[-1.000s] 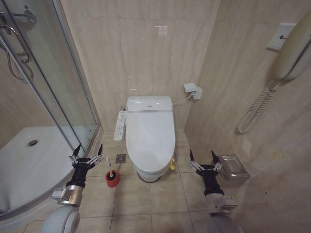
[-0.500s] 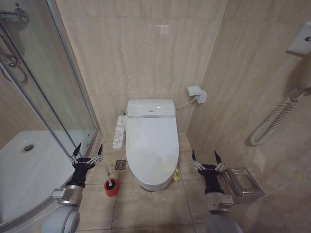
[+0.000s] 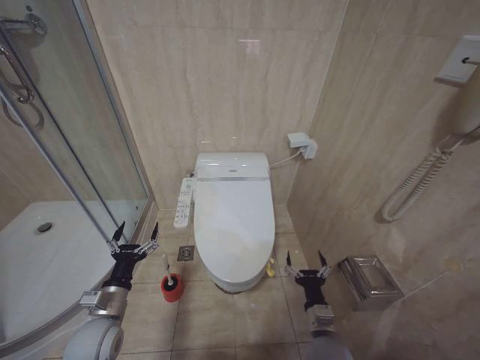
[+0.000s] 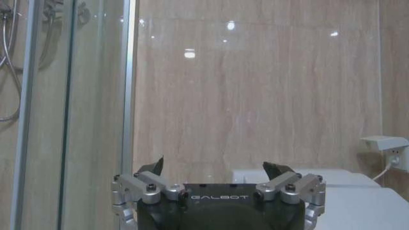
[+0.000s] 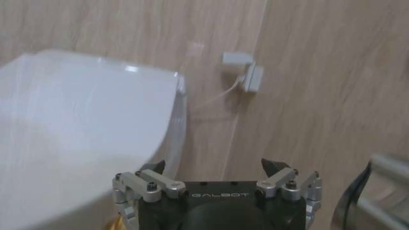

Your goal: Open the toilet lid, clean the toilet bowl with a toilet brush, close the toilet lid, and flush.

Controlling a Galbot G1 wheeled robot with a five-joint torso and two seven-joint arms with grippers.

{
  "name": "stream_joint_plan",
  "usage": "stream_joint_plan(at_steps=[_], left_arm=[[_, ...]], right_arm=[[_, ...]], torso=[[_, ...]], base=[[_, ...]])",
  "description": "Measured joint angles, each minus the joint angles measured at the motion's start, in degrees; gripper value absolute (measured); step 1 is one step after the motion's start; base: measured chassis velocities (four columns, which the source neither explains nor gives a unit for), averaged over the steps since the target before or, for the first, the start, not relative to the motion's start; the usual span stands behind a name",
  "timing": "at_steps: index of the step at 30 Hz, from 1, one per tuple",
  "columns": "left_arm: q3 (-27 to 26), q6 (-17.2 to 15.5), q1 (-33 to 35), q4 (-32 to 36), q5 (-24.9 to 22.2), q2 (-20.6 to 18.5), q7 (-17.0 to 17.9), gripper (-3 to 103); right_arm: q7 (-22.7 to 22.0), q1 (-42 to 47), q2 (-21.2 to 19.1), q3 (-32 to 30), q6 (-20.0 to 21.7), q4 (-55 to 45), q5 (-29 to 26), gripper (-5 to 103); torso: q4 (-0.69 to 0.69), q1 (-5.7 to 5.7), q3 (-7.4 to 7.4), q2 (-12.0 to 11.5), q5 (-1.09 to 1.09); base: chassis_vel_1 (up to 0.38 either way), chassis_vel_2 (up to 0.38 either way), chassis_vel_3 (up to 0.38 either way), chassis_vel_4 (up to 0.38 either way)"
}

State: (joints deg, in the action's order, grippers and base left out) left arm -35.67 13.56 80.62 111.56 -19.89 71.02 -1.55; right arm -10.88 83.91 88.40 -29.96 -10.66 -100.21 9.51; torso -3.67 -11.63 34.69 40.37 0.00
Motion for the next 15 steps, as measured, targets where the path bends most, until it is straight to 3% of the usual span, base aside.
stream_joint_plan(at_steps=[15], left_arm=[[0.0, 0.0, 0.0, 0.0, 0.0, 0.0, 0.0, 100]], right_arm=[[-0.29, -2.67, -1.99, 3.14, -0.05, 8.81, 2.16, 99]], torso=[[0.0, 0.0, 0.0, 0.0, 0.0]], base=[[0.0, 0.0, 0.0, 0.0]])
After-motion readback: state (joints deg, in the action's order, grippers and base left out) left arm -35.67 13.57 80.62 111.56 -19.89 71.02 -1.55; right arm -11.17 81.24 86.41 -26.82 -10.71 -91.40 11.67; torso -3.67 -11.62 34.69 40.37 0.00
